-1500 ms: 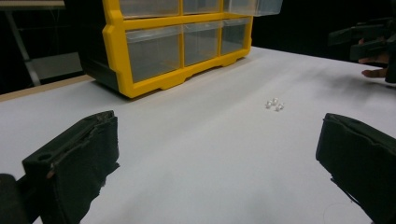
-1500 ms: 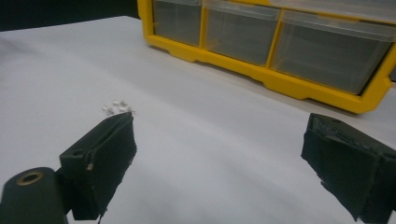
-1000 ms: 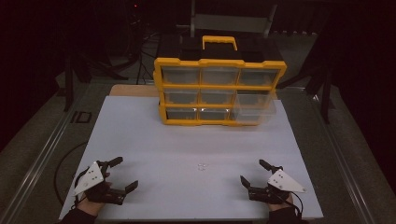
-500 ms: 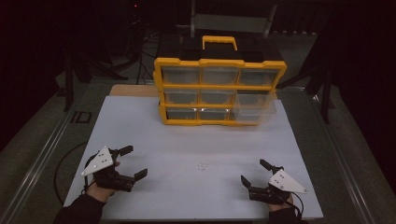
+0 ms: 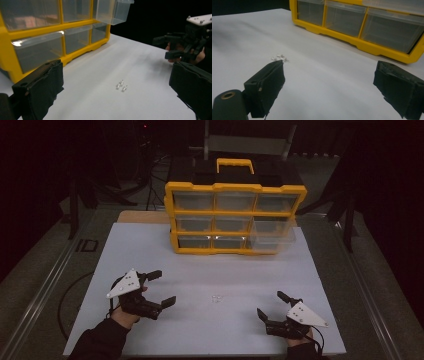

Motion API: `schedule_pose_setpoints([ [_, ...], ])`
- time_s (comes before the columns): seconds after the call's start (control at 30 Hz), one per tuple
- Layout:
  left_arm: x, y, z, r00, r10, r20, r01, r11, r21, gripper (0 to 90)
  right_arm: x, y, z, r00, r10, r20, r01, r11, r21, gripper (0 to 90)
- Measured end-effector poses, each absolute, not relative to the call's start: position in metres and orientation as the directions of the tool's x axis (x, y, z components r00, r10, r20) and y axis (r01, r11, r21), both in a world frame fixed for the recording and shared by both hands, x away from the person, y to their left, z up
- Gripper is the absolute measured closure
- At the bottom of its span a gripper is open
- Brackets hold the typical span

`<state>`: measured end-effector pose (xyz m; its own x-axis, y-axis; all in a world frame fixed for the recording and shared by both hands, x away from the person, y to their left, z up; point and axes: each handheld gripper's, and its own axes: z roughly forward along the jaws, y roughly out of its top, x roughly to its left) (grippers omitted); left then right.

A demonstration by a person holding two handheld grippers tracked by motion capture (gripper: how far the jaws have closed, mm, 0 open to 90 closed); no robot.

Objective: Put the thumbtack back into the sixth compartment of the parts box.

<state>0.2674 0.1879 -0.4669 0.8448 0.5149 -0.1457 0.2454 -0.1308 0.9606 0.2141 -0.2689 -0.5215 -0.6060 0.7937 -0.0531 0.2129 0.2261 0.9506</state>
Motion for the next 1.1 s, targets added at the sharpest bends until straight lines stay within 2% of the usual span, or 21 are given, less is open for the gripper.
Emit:
schedule_pose_setpoints([
  [0.33,0.286,0.159,-0.472,0.872,0.469,-0.139,0.247,-0.177,0.953,0.2,0.215,-0.270,-0.521,-0.604,0.796,-0.041,0.214,0.211,0.954,9.5],
  [0.53,0.294,0.134,-0.476,0.904,0.408,-0.127,0.251,-0.267,0.930,0.2,0.214,-0.269,-0.520,-0.603,0.796,-0.045,0.209,0.213,0.954,9.4],
  [0.57,0.295,0.130,-0.477,0.910,0.401,-0.109,0.243,-0.299,0.923,0.9,0.214,-0.270,-0.520,-0.603,0.796,-0.042,0.212,0.211,0.954,9.4],
  [0.7,0.298,0.116,-0.484,0.925,0.355,-0.137,0.257,-0.316,0.913,2.7,0.214,-0.270,-0.520,-0.601,0.798,-0.047,0.211,0.216,0.953,9.5],
  [0.77,0.301,0.109,-0.487,0.914,0.376,-0.151,0.285,-0.333,0.899,4.3,0.214,-0.269,-0.520,-0.601,0.798,-0.048,0.210,0.216,0.953,9.4],
  [0.8,0.303,0.107,-0.489,0.922,0.355,-0.154,0.280,-0.339,0.898,4.7,0.214,-0.269,-0.520,-0.602,0.797,-0.050,0.209,0.218,0.953,9.4],
  [0.83,0.304,0.103,-0.489,0.920,0.373,-0.122,0.267,-0.366,0.892,6.0,0.214,-0.269,-0.520,-0.601,0.797,-0.057,0.206,0.223,0.953,9.5],
  [0.9,0.307,0.099,-0.489,0.921,0.345,-0.183,0.301,-0.330,0.895,7.3,0.215,-0.268,-0.520,-0.603,0.796,-0.051,0.210,0.220,0.953,9.4],
  [0.97,0.307,0.092,-0.488,0.928,0.355,-0.113,0.253,-0.379,0.890,9.1,0.214,-0.268,-0.520,-0.602,0.796,-0.054,0.207,0.221,0.953,9.5],
  [1.03,0.312,0.088,-0.487,0.927,0.349,-0.136,0.277,-0.395,0.876,15.3,0.214,-0.268,-0.519,-0.603,0.796,-0.047,0.205,0.212,0.956,9.4],
  [1.1,0.315,0.085,-0.489,0.937,0.328,-0.117,0.255,-0.416,0.873,15.3,0.214,-0.268,-0.519,-0.604,0.796,-0.041,0.208,0.208,0.956,9.4],
])
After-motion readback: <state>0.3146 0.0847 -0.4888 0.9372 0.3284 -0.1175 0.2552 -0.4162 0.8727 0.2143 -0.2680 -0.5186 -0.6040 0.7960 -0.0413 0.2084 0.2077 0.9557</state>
